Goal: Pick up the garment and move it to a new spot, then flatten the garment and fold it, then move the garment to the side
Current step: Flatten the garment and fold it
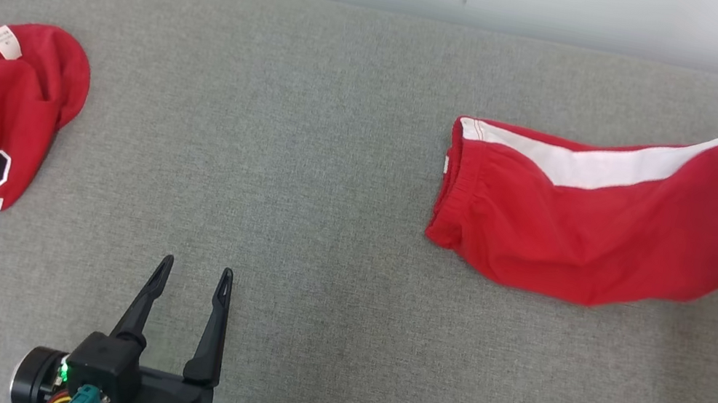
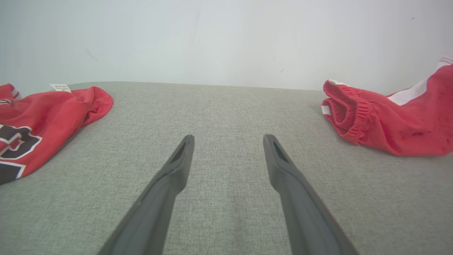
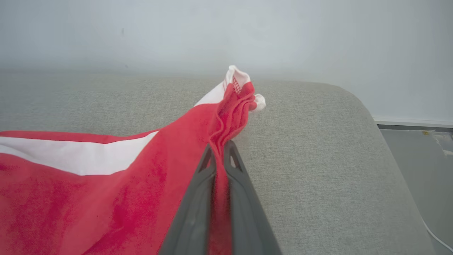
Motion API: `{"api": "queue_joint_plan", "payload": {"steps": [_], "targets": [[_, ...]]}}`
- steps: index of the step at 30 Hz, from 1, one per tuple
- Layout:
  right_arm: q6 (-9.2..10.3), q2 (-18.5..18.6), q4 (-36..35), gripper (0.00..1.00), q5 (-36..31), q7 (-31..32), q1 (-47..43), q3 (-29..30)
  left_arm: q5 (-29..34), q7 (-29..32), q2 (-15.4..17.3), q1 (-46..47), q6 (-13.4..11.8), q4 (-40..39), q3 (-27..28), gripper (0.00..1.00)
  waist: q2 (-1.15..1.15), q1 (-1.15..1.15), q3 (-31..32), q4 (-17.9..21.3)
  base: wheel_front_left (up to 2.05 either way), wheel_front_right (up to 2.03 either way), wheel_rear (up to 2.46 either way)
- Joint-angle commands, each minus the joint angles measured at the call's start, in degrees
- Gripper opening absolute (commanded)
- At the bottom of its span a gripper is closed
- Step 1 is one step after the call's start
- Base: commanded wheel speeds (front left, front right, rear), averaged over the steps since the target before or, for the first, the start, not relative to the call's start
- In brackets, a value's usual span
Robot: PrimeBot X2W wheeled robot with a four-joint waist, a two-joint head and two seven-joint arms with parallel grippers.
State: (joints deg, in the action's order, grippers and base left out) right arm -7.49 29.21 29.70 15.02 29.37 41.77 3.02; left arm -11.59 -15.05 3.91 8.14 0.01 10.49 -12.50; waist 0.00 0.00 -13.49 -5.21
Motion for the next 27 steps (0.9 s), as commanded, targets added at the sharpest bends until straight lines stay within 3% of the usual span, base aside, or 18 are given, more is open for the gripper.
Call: {"api": "queue_joint_plan", "payload": {"steps": [1,6,12,23,27], "targets": [[-0.03,-1.23,-0.73,0.0,0.1,0.43,-0.95,-0.46,0.48,-0.18,-0.12,-1.03,0.07,0.15,0.14,1.0,0.0,0.0,0.86,0.02,0.0,0.0,0.0],[-0.03,-5.56,-6.83,0.0,2.71,4.06,-2.55,-5.12,0.18,-0.18,-0.41,-1.68,0.45,0.57,0.64,1.0,0.0,0.0,2.42,-0.43,0.0,0.0,0.0],[-0.03,-10.4,-7.68,0.0,2.43,5.48,-3.1,-9.73,0.01,-0.18,-0.65,-2.28,0.63,0.9,0.66,1.0,0.0,0.0,3.36,-1.21,0.0,0.0,0.0],[-0.03,-19.31,3.34,0.0,-4.5,0.34,1.74,-10.05,-0.4,-0.18,-0.93,-2.31,0.8,1.27,0.09,1.0,0.0,0.0,3.12,-4.15,0.0,0.0,0.0],[-0.03,-20.85,7.37,0.0,-5.44,-0.86,2.84,-11.3,-0.46,-0.18,-0.99,-2.76,0.73,1.45,0.12,1.0,0.0,0.0,3.42,-4.84,0.0,0.0,0.0]]}}
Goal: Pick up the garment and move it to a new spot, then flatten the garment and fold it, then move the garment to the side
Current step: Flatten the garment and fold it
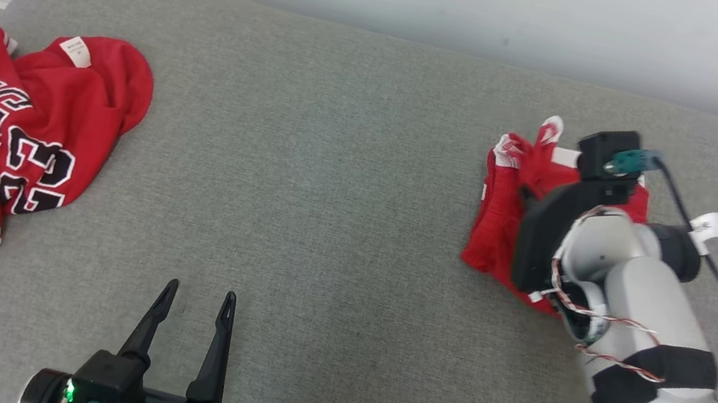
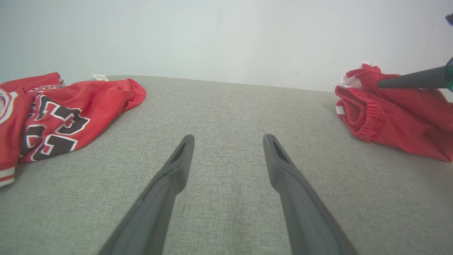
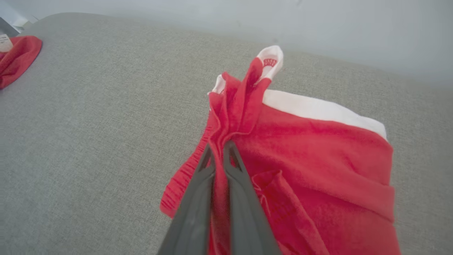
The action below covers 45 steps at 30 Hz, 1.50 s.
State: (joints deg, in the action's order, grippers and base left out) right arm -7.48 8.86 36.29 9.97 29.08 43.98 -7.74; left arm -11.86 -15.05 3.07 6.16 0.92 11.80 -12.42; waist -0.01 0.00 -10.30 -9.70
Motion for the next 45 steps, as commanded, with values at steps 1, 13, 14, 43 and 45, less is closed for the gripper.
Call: {"api": "queue_joint_plan", "payload": {"steps": [1,13,14,43,45], "targets": [[-0.05,-0.86,1.61,0.0,-0.21,-0.78,0.73,-0.92,-0.11,-0.18,-0.16,-0.96,-0.17,0.19,0.04,1.0,0.01,0.0,0.38,-0.45,0.0,0.0,0.0],[-0.05,-1.4,-0.56,1.0,11.93,-3.67,1.06,-4.24,-0.06,-0.18,-0.18,-2.53,-0.28,0.35,0.62,1.0,0.01,0.0,2.4,1.08,0.0,0.0,0.0],[-0.05,-0.64,-1.57,1.0,12.87,-4.14,0.77,-4.13,-0.05,-0.18,-0.19,-2.68,-0.28,0.37,0.71,1.0,0.01,0.0,2.72,1.34,0.0,0.0,0.0],[-0.05,9.44,-6.47,0.0,12.27,-6.45,-11.18,-12.75,0.15,-0.18,-0.23,-1.69,0.08,-0.1,0.55,1.0,0.01,0.0,1.1,2.18,0.0,0.0,0.0],[-0.05,10.24,-8.05,0.0,13.4,-5.54,-11.78,-14.97,-0.11,-0.18,-0.22,-1.73,-0.03,-0.02,0.5,1.0,0.01,0.0,1.28,2.38,0.0,0.0,0.0]]}}
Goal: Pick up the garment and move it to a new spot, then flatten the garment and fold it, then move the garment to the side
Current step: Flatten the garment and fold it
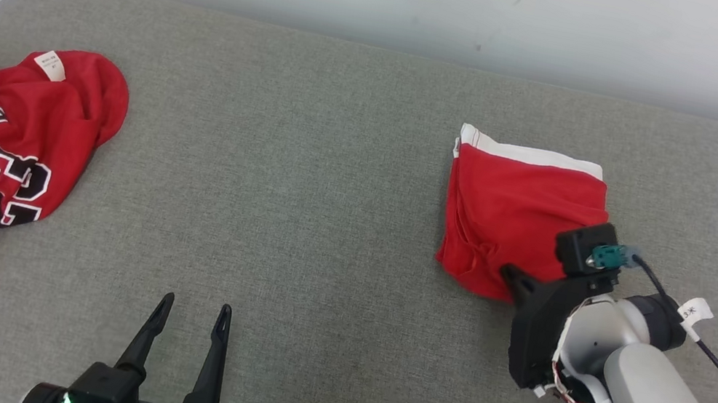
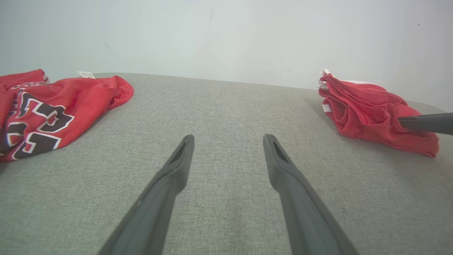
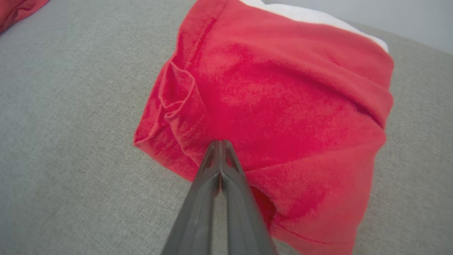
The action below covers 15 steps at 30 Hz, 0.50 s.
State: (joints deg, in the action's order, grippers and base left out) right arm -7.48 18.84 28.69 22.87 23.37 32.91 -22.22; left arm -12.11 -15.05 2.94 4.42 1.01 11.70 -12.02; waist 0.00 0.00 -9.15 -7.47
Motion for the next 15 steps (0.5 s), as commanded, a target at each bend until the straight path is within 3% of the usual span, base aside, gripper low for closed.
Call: {"api": "queue_joint_plan", "payload": {"steps": [1,8,15], "targets": [[-0.05,0.26,-0.45,0.0,0.51,0.16,-0.71,-0.49,0.14,-0.18,-0.09,0.01,-0.12,0.09,0.11,1.0,0.0,0.0,0.14,0.15,0.0,0.0,0.0],[-0.05,1.18,-5.43,0.0,2.79,2.87,-3.93,-7.35,-0.45,-0.18,-0.09,0.14,-0.41,0.12,-0.3,1.0,0.0,0.0,0.57,0.71,0.0,0.0,0.0],[-0.05,-0.77,-9.63,0.0,6.06,1.22,-4.6,-11.23,-0.46,-0.18,-0.09,0.7,-0.26,0.06,-0.2,1.0,0.0,0.0,0.12,1.01,0.0,0.0,0.0]]}}
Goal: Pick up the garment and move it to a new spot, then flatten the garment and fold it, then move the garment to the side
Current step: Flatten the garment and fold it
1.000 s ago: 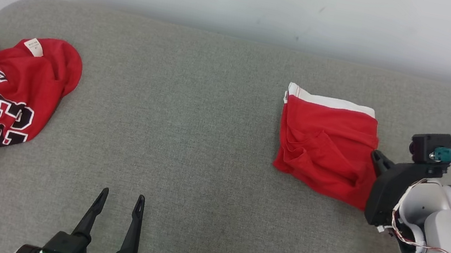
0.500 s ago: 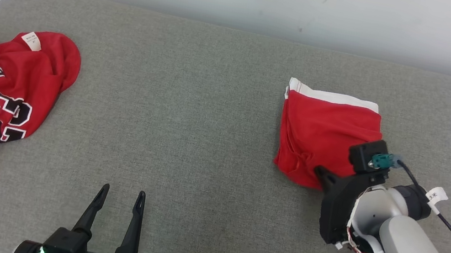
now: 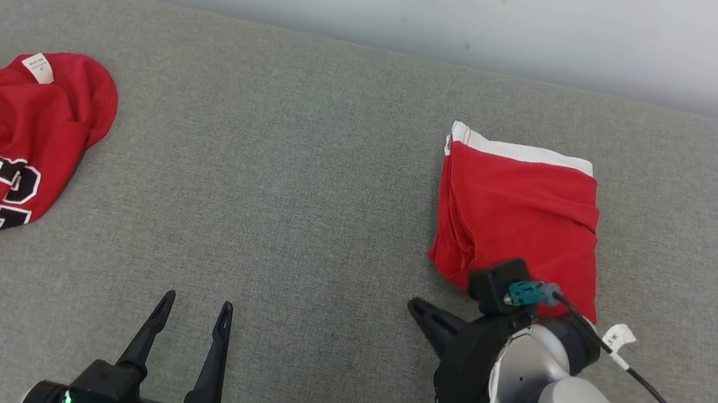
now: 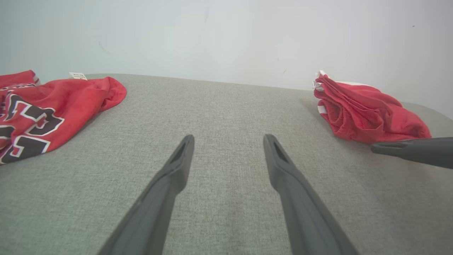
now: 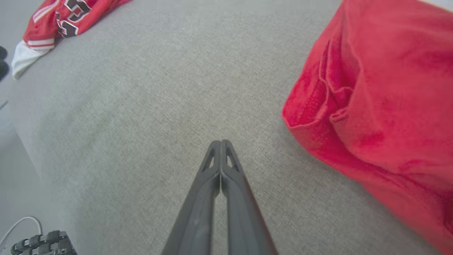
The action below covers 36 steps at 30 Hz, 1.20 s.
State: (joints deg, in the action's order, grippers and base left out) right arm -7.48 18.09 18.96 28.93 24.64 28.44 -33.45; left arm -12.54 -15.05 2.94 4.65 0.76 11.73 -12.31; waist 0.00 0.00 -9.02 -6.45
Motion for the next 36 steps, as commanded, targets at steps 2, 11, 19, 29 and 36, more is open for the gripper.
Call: {"api": "queue_joint_plan", "payload": {"steps": [2,11,19,29,36], "targets": [[-0.05,-0.02,-0.99,0.0,0.39,-1.28,0.47,1.11,-0.07,-0.18,-0.09,0.56,-0.02,0.1,0.0,1.0,0.0,0.0,-0.05,-0.08,0.0,0.0,0.0],[-0.05,1.24,-1.63,0.0,-10.11,-8.81,0.24,18.54,-0.5,-0.18,-0.08,0.11,-0.21,-0.13,-0.48,1.0,0.0,0.0,0.08,-1.23,0.0,0.0,0.0],[-0.05,-3.1,6.77,0.0,-21.96,-16.25,-1.37,23.5,-0.96,-0.18,-0.09,1.64,-0.23,-0.67,-1.24,1.0,0.0,0.0,-2.79,-3.23,0.0,0.0,0.0],[-0.05,-10.01,14.22,0.0,-23.06,-20.35,0.69,16.4,-1.05,-0.18,-0.09,2.1,-0.59,-0.63,-0.91,1.0,0.0,0.0,-3.9,-3.77,0.0,0.0,0.0],[-0.05,-12.75,15.75,0.0,-20.4,-22.59,2.24,9.21,-1.28,-0.18,-0.08,2.17,-0.67,-0.19,-1.13,1.0,0.0,0.0,-2.84,-3.03,0.0,0.0,0.0]]}}
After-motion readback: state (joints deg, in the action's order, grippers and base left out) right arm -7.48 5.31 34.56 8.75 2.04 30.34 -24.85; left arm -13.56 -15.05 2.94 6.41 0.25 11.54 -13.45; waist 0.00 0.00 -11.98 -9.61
